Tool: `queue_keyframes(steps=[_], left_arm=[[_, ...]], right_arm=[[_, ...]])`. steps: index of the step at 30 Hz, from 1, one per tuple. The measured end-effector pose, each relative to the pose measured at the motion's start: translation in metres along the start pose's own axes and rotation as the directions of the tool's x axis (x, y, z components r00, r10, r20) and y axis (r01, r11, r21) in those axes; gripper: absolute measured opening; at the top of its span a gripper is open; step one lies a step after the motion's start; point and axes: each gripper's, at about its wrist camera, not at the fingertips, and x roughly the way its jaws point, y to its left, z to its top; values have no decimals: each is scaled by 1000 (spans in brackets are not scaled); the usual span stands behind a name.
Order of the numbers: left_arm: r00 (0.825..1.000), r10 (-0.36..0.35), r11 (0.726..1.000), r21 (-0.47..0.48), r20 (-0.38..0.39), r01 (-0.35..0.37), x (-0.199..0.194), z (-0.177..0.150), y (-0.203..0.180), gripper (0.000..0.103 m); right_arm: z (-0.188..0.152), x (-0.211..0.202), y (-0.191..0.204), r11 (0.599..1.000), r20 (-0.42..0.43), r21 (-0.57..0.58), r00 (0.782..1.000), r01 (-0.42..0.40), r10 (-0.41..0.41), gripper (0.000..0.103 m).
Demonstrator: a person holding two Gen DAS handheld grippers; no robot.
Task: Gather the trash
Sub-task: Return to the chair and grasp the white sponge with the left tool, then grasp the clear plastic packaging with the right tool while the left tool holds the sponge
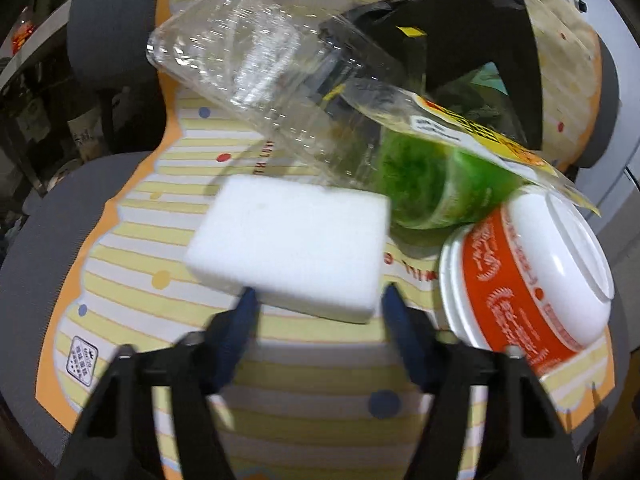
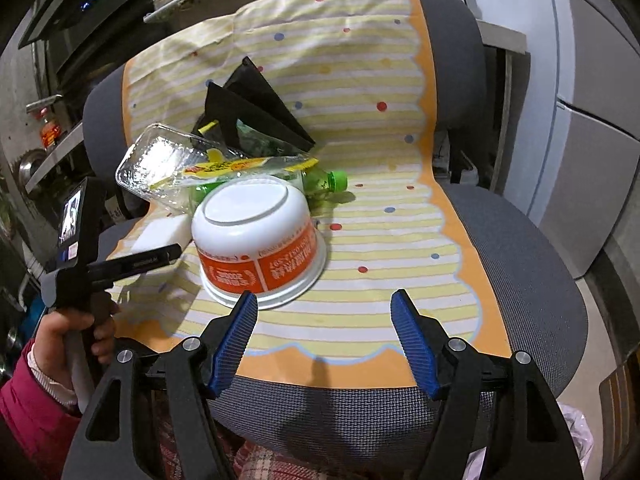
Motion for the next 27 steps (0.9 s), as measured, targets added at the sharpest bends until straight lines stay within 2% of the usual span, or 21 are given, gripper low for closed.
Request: queue_keyframes(steps=[1,4,5,10,15,21,27], left_arm=[[1000,-16,1000,1,-2,16,0,-1,2,33],[999,-50,999,8,18,50,-10,-6,11,22],[996,-77,997,16,39,76,-18,-8,15,22],[985,-123,992,53,122,117,-65,-25,33,22],[978,-124,991,77,170,113,-105,-29,52,22],[971,-138,989,73,193,126,-116,-15,52,22],[965,-167,985,77,202,155,-109,3,42,23]], right_arm=[[0,0,0,1000,0,-1,1000,-1,1,70],[0,-1,1,1000,3,-6,1000,-7,7,70],[0,-2,2,1000,4,-10,1000,-11,11,70],[4,-2,13,999,12,-33,1000,-24,24,70],[15,2,35,995,23,-89,999,-42,44,70],[42,22,78,974,34,-216,997,-66,75,70],[76,68,106,951,10,-305,998,-59,65,70]])
